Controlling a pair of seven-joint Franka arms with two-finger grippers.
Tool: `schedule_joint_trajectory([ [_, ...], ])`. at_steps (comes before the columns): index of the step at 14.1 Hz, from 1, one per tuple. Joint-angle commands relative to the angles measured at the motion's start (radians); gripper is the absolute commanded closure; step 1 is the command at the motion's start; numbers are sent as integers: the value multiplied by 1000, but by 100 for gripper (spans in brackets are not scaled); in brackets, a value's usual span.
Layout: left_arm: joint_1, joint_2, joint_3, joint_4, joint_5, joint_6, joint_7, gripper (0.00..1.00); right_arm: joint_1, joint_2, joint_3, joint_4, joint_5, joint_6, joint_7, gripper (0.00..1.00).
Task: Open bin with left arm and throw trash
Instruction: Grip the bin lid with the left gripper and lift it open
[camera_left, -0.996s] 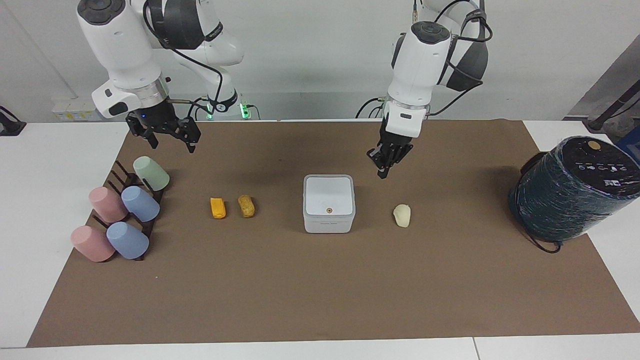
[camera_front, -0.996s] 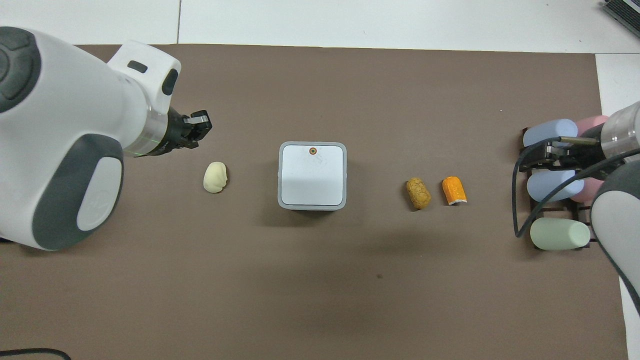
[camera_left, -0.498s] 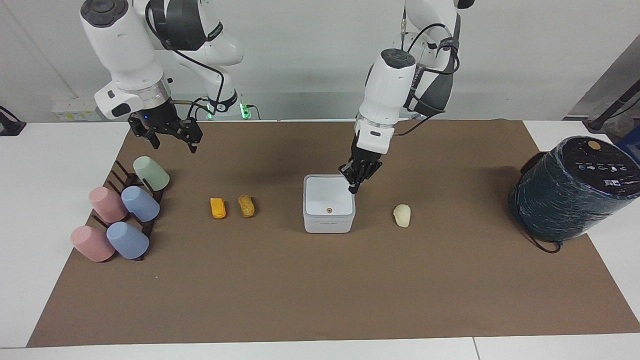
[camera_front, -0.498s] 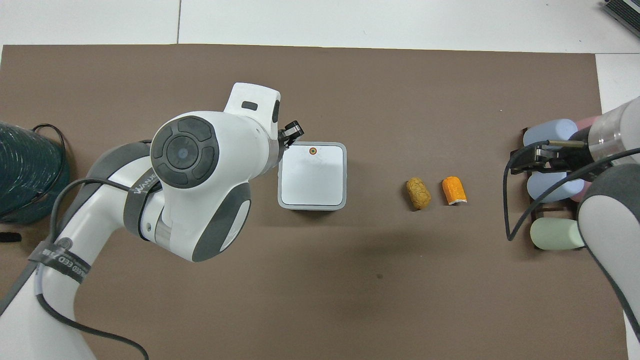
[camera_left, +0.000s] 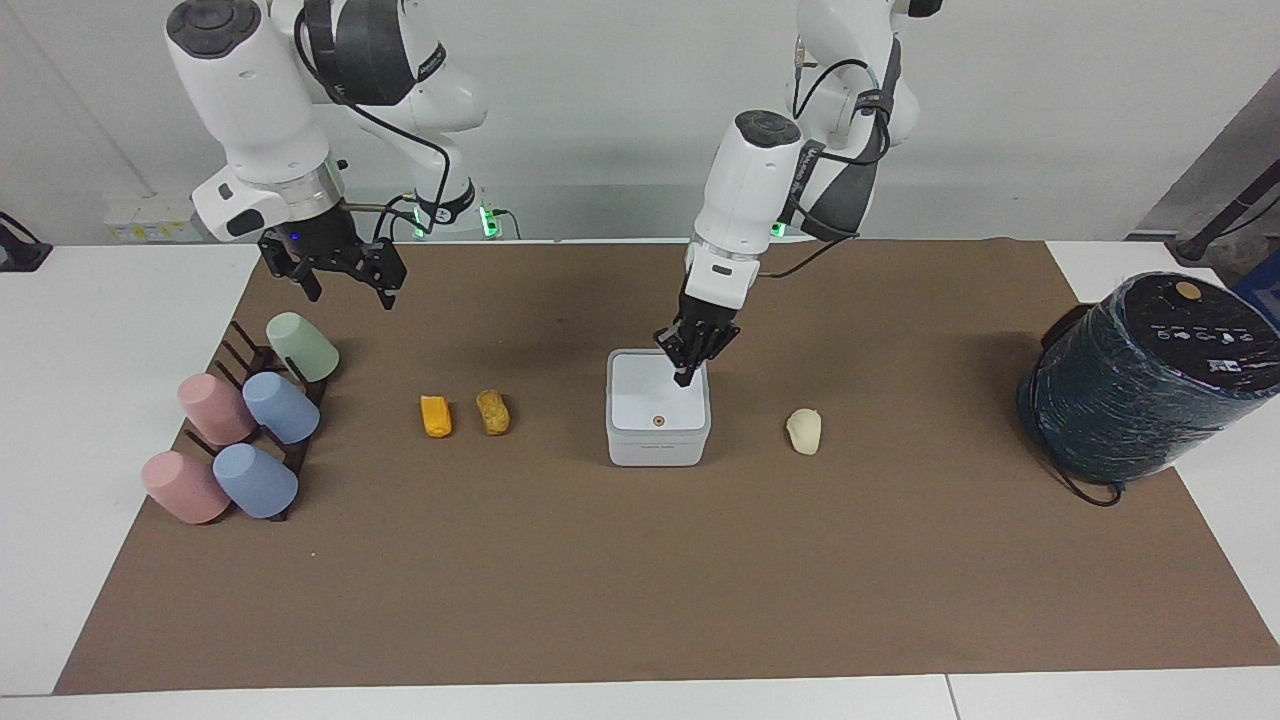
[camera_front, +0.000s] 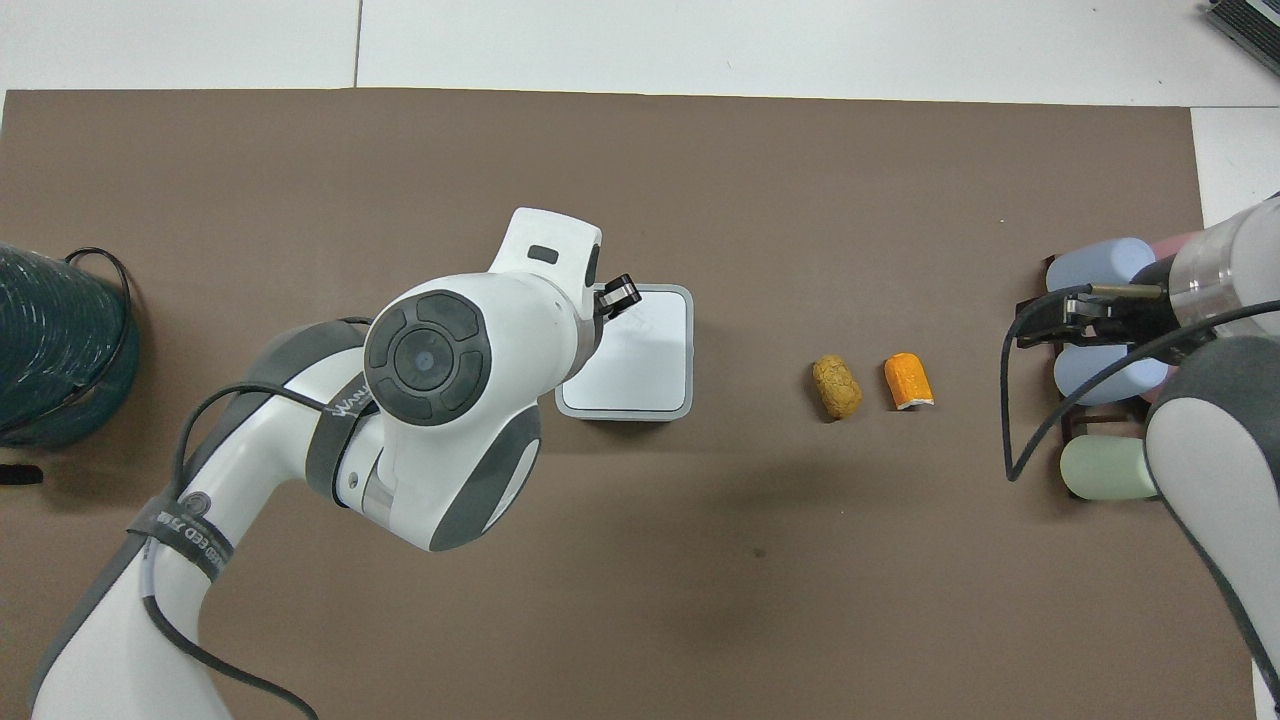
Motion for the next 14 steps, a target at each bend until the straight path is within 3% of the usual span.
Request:
schedule_joint_trajectory([
  [1,-39,28,14,-31,-18,67,-8,100,-9,-36,2,-47,-17,37,-23,0],
  [11,-74,119,14,-43,-19,144,-9,100,-16,-40,2,-59,-17,40,-19,0],
  [14,-80,140,16,-31,-19,140,-9,100,-17,-46,-1,-100,-17,101,-20,0],
])
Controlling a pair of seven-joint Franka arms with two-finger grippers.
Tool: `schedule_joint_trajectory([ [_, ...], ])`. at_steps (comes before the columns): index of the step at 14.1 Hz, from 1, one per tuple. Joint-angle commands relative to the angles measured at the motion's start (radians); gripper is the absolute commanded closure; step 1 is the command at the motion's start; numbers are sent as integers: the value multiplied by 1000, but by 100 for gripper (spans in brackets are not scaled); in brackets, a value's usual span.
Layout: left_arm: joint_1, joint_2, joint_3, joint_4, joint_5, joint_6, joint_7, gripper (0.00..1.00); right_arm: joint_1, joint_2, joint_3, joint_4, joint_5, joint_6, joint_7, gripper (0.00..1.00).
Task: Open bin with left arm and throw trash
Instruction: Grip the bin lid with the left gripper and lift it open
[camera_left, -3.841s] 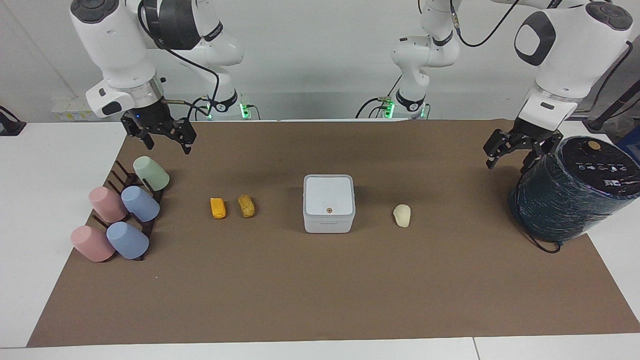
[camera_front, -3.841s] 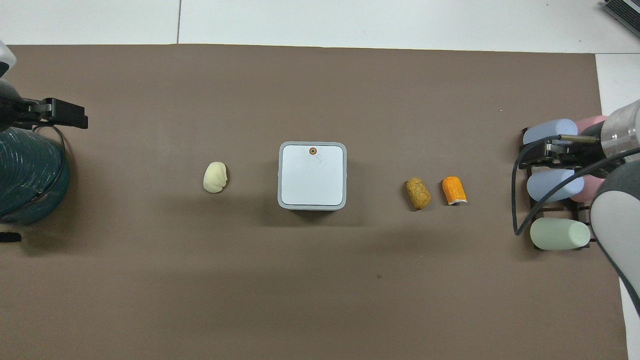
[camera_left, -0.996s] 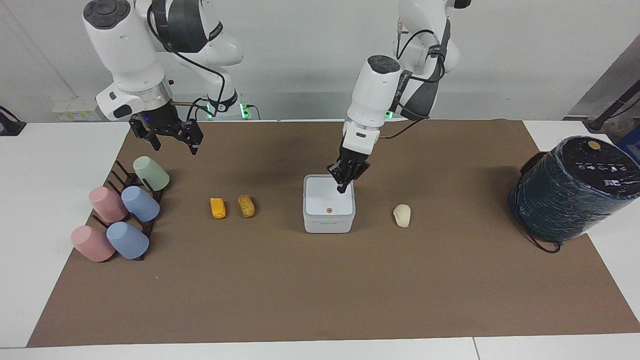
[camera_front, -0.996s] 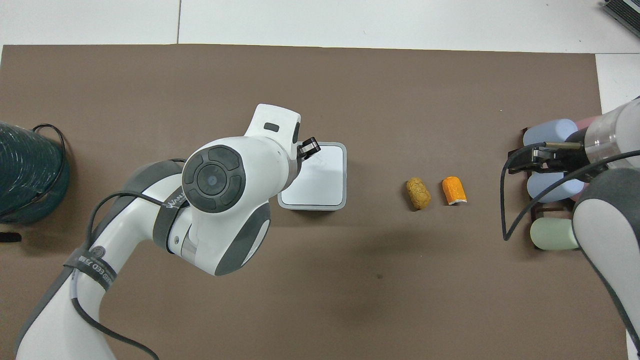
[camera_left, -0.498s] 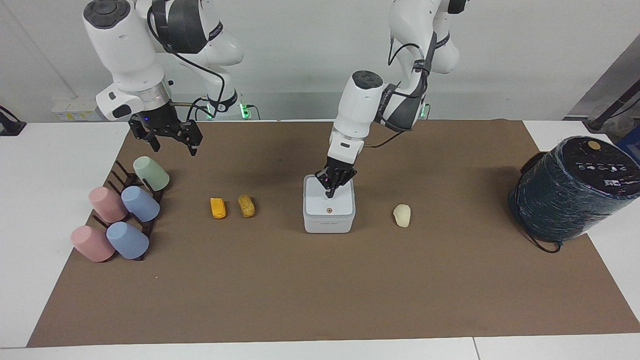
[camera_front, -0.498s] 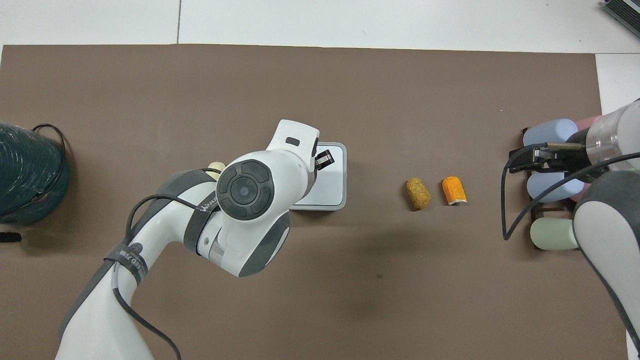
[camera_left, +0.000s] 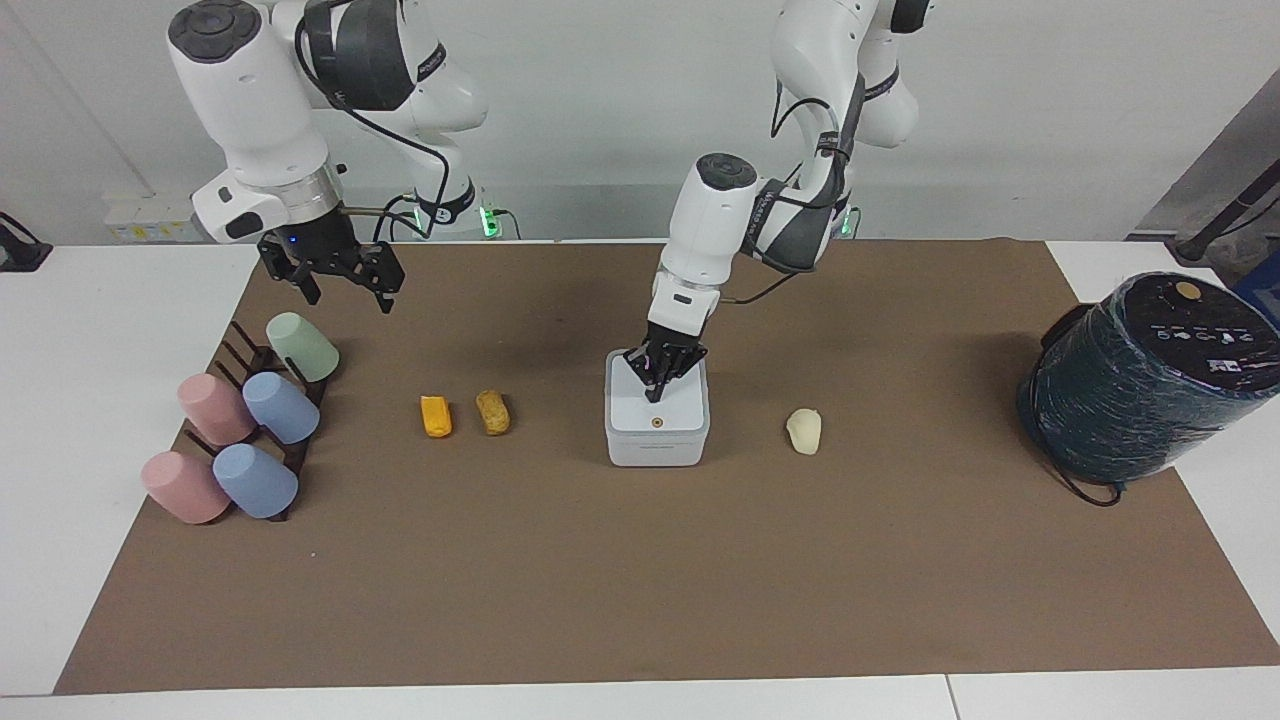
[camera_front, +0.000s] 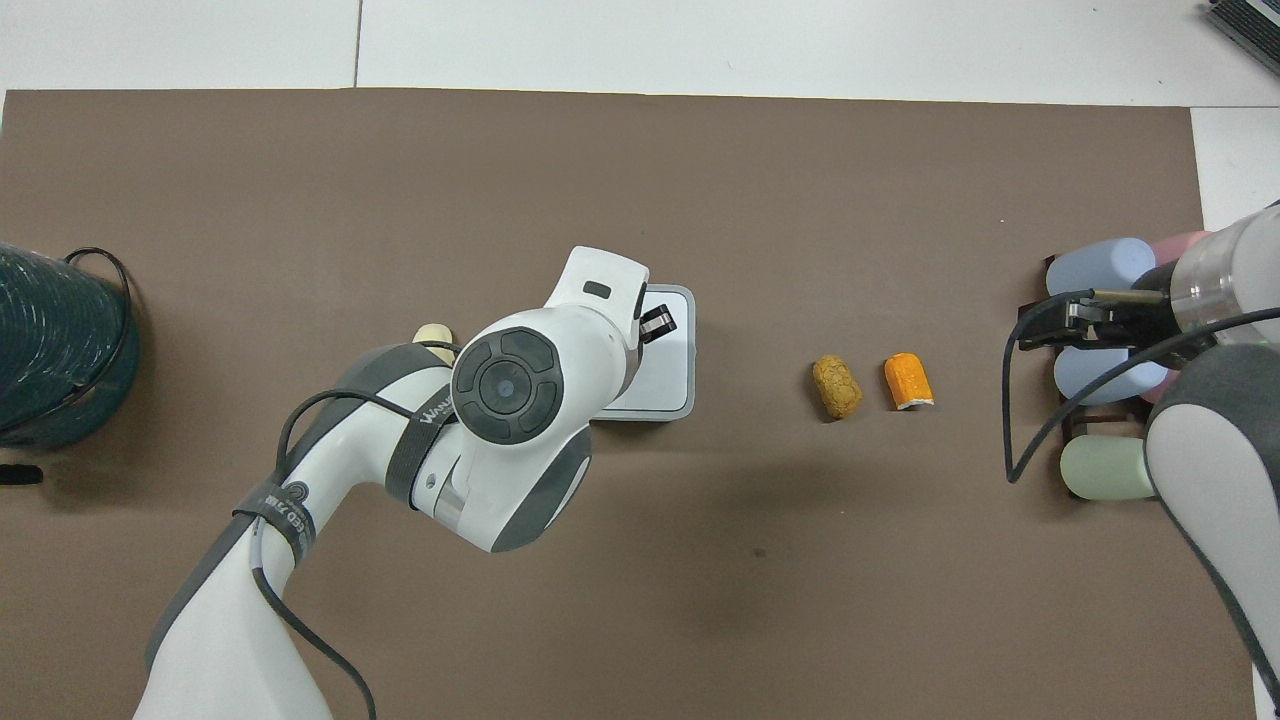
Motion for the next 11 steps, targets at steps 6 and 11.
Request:
schedule_joint_trajectory([
  [6,-10,41,29,211,-9,-282,4,100,-7,-23,2,-176,-15,222,-26,0],
  [11,80,27,29,313,3,-456,39,100,28,34,4,-357,-15,431,-91,0],
])
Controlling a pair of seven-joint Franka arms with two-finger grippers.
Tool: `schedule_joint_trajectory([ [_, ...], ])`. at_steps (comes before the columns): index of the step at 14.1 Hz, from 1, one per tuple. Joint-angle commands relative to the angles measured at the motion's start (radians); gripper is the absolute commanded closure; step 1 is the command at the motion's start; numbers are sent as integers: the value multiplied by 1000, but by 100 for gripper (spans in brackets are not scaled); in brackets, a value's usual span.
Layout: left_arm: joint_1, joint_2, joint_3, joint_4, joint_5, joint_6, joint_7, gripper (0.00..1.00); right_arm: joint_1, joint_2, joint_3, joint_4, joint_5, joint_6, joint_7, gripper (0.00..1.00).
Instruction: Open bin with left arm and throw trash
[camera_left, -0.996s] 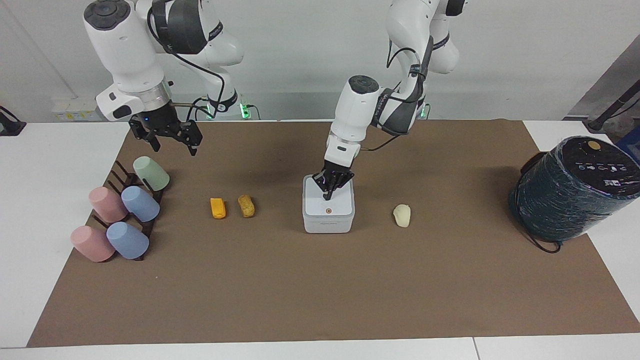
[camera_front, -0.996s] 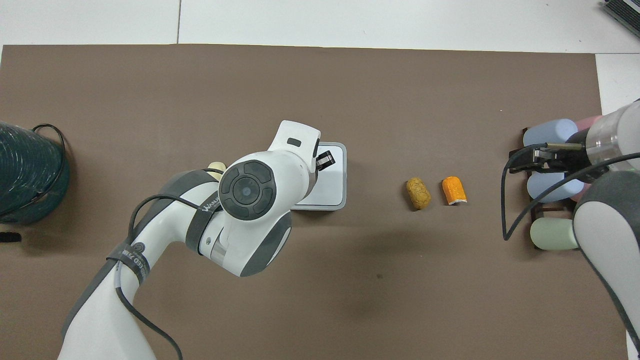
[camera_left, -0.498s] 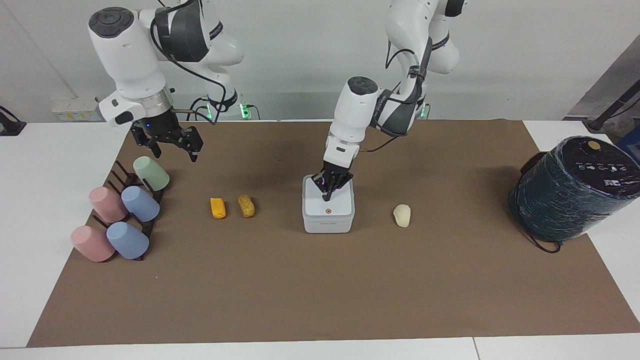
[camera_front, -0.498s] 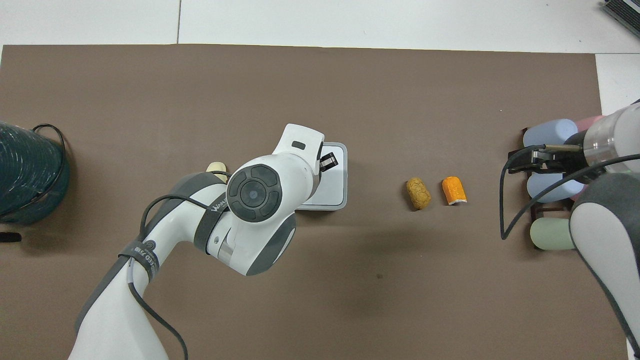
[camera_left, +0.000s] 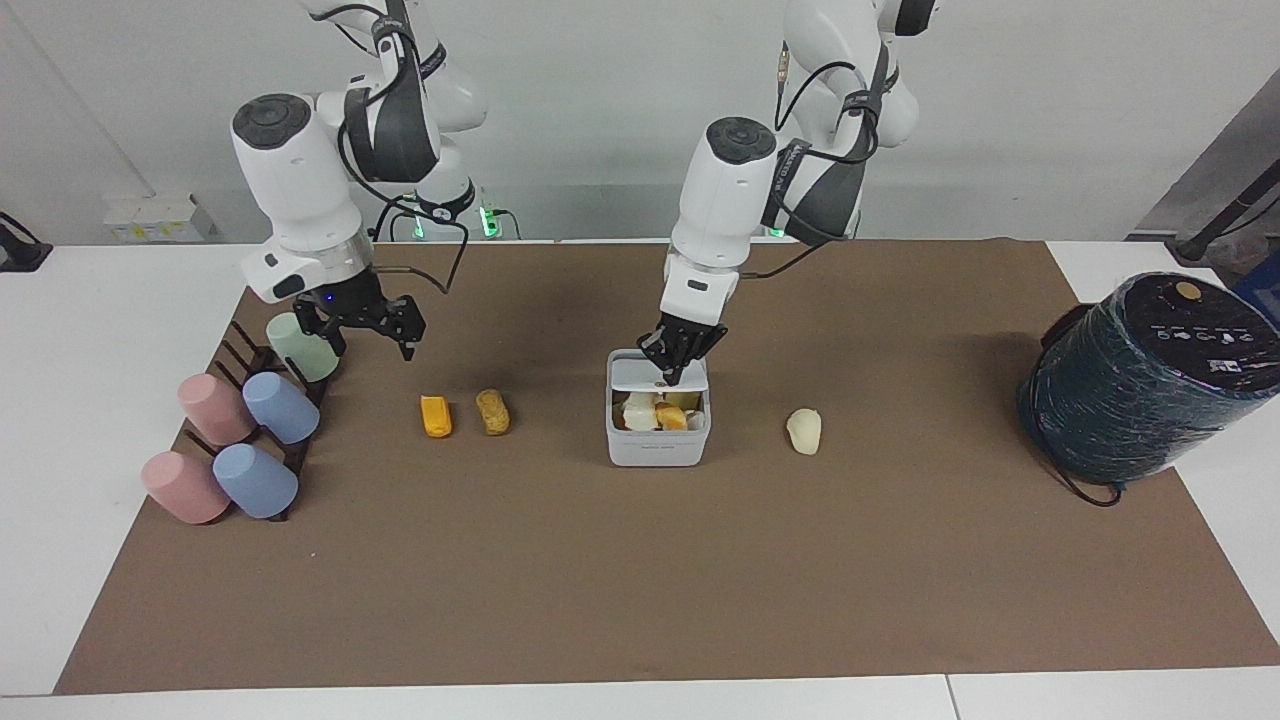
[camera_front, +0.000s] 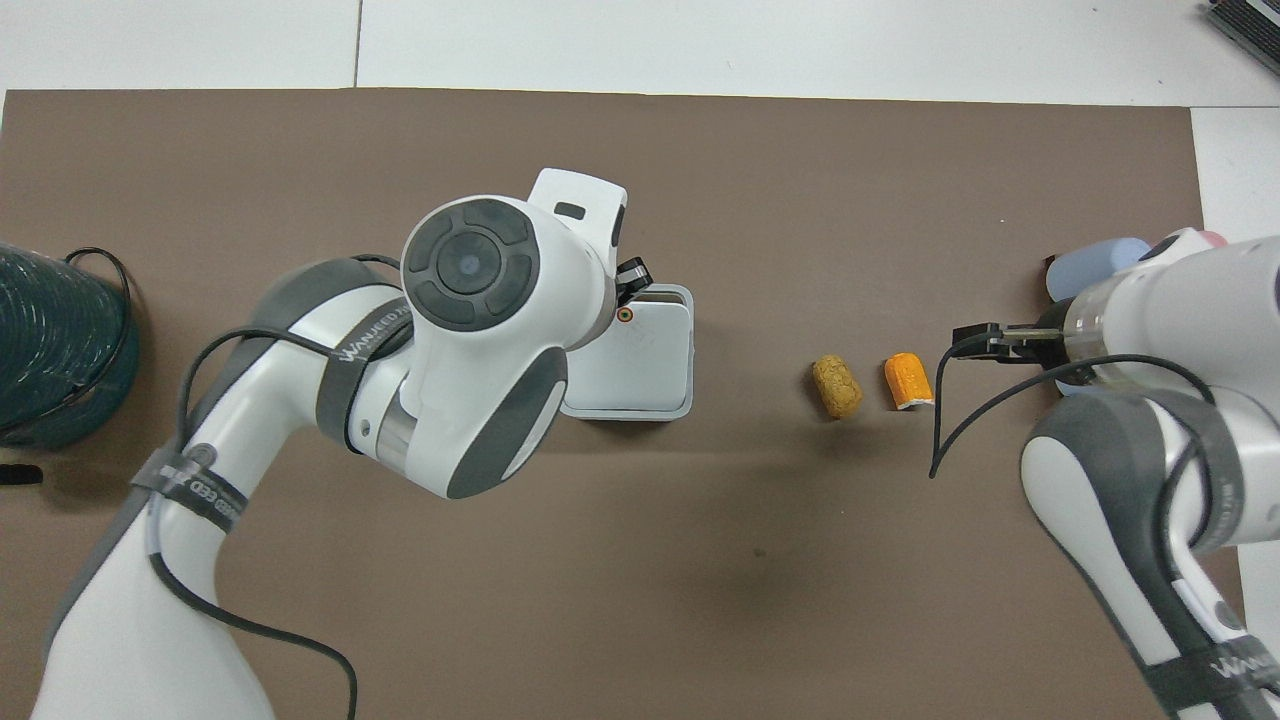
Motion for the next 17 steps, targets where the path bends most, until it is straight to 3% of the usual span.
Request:
schedule_joint_trajectory([
  [1,42,14,-2,32,1,-55,61,100,41,49,2,-43,-15,53,-23,0],
  [6,142,-3,-2,-3,1,-99,279,100,63,146,1,-105,-15,257,-40,0],
  [9,194,-44,-2,-110,2,-57,461,100,34,184,1,-115,-15,326,-113,0],
  [10,212,-61,-2,-164,2,-15,517,94,32,186,-1,-124,-15,335,-118,0],
  [11,228,-78,-2,-216,2,32,552,80,27,186,-1,-137,-15,335,-118,7],
  [12,243,-94,-2,-264,2,81,583,66,20,184,-1,-140,-15,334,-118,24],
  [13,255,-98,-2,-291,2,114,620,55,17,184,1,-140,-15,334,-119,35],
  [15,275,-98,-2,-313,2,134,686,42,15,184,1,-140,-15,334,-123,62],
  [17,285,-98,-2,-344,2,166,735,38,15,184,1,-140,-15,332,-124,89],
])
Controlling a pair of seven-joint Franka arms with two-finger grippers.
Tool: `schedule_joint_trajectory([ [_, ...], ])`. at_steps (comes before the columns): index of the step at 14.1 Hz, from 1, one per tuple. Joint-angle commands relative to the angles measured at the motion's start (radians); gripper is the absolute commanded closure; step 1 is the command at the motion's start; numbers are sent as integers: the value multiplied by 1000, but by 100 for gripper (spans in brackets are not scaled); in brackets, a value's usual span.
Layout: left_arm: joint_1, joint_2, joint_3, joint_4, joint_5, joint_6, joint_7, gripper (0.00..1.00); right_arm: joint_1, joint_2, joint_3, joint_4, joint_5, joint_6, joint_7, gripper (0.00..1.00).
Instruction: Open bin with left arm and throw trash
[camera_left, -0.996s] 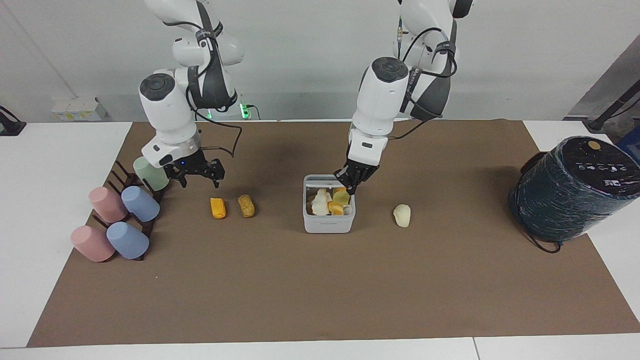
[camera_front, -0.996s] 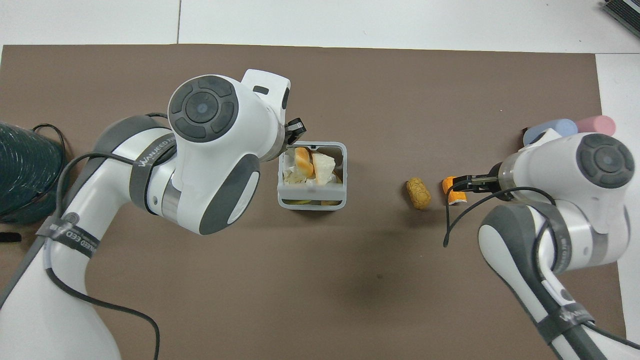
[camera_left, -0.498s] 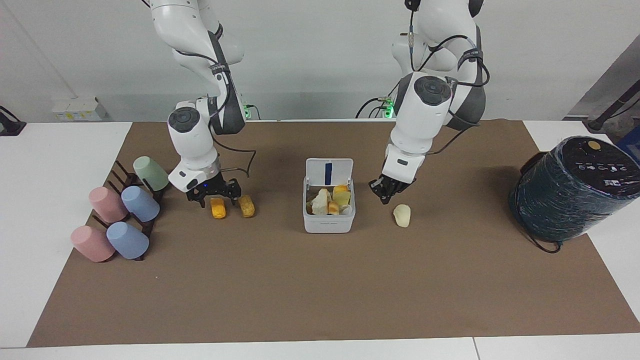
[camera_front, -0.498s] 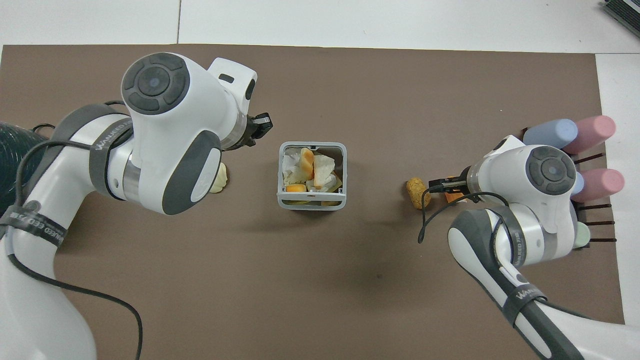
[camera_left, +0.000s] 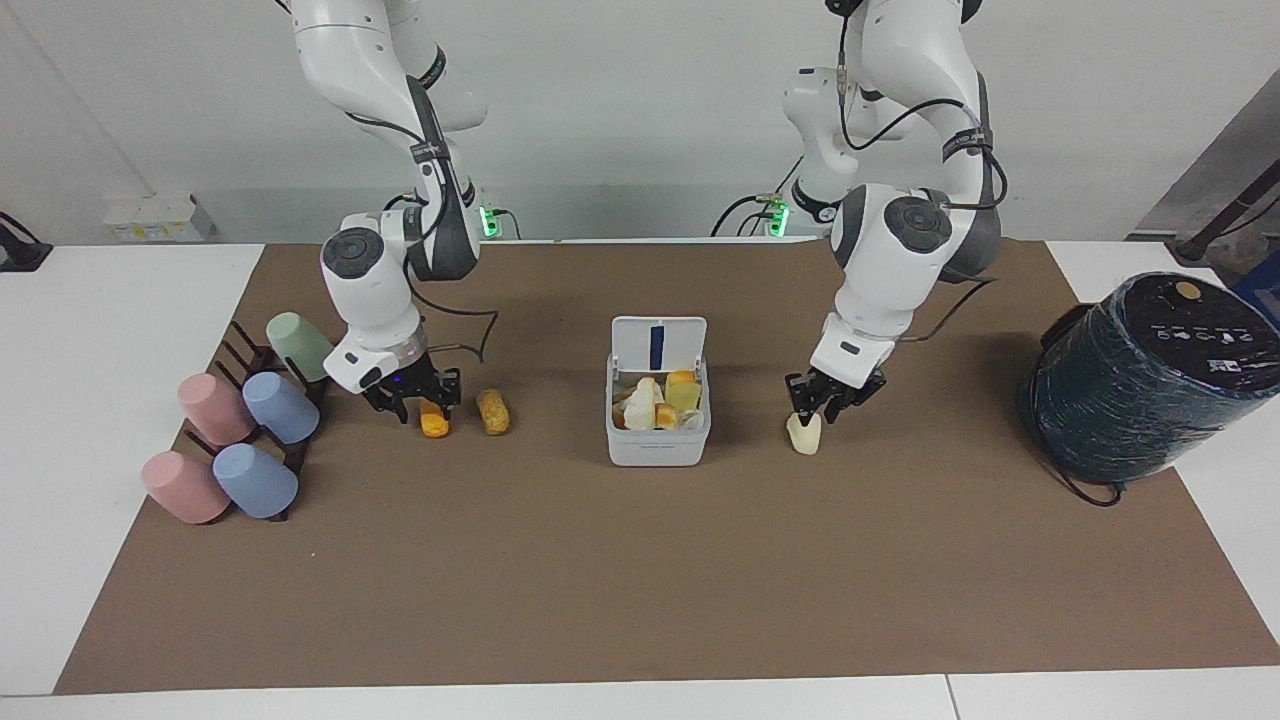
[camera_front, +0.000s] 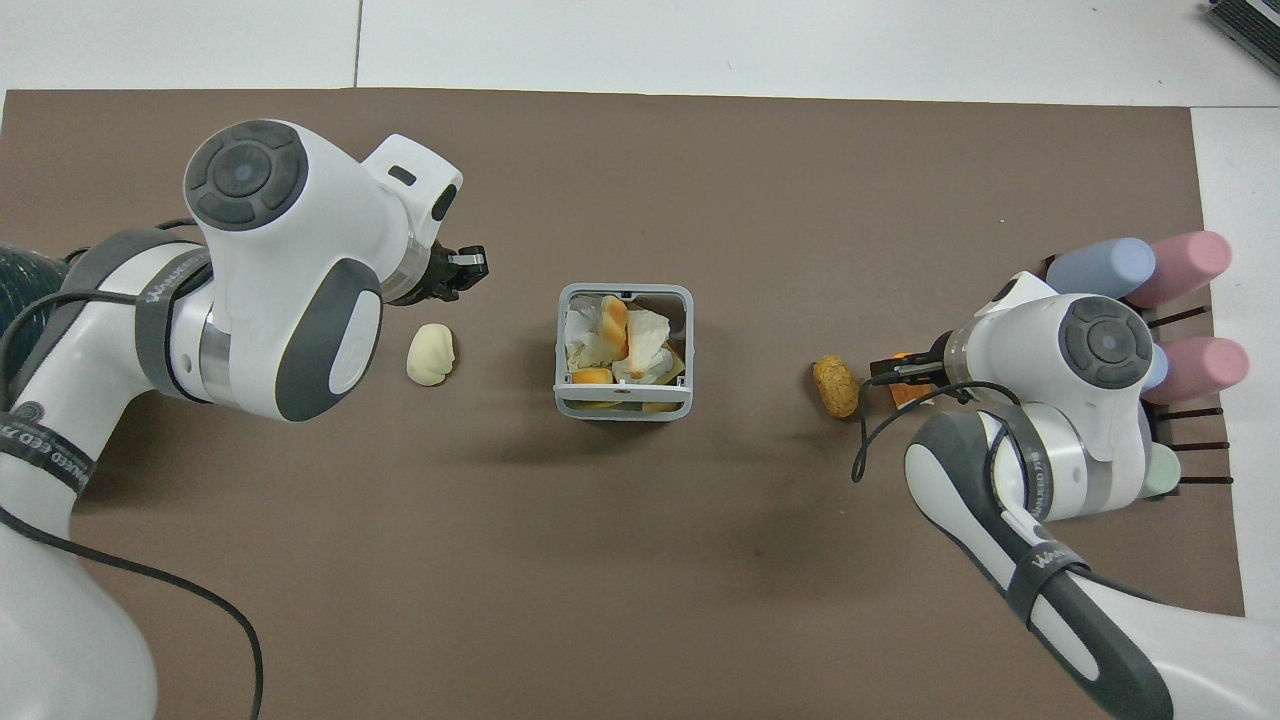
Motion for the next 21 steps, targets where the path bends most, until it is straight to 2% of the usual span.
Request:
schedule_joint_trajectory([
  [1,13,-37,-8,-93,2,84,65,37,-15,-12,9,-17,-15,21,-27,91],
  [2,13,-32,-8,-117,2,127,78,37,-15,-12,9,-11,-15,15,-26,100],
  [5,15,5,-8,-180,2,253,131,38,-3,-18,9,53,-1,-24,-12,100],
  [7,15,44,-8,-182,2,289,139,38,0,-23,12,93,1,-66,19,100],
  [9,13,51,-8,-185,2,294,138,41,3,-25,18,139,1,-104,78,100],
  [10,13,49,-8,-197,2,294,139,46,3,-25,31,173,1,-132,97,100],
  [11,12,49,-8,-200,2,294,139,55,3,-23,38,207,1,-162,114,100],
  [15,9,48,-8,-213,2,284,138,98,3,-15,81,303,31,-216,216,100],
  [18,6,48,-7,-197,2,255,136,100,28,-11,93,348,88,-215,258,100],
  [21,6,52,-7,-119,1,172,124,100,97,14,91,403,88,-202,434,100],
])
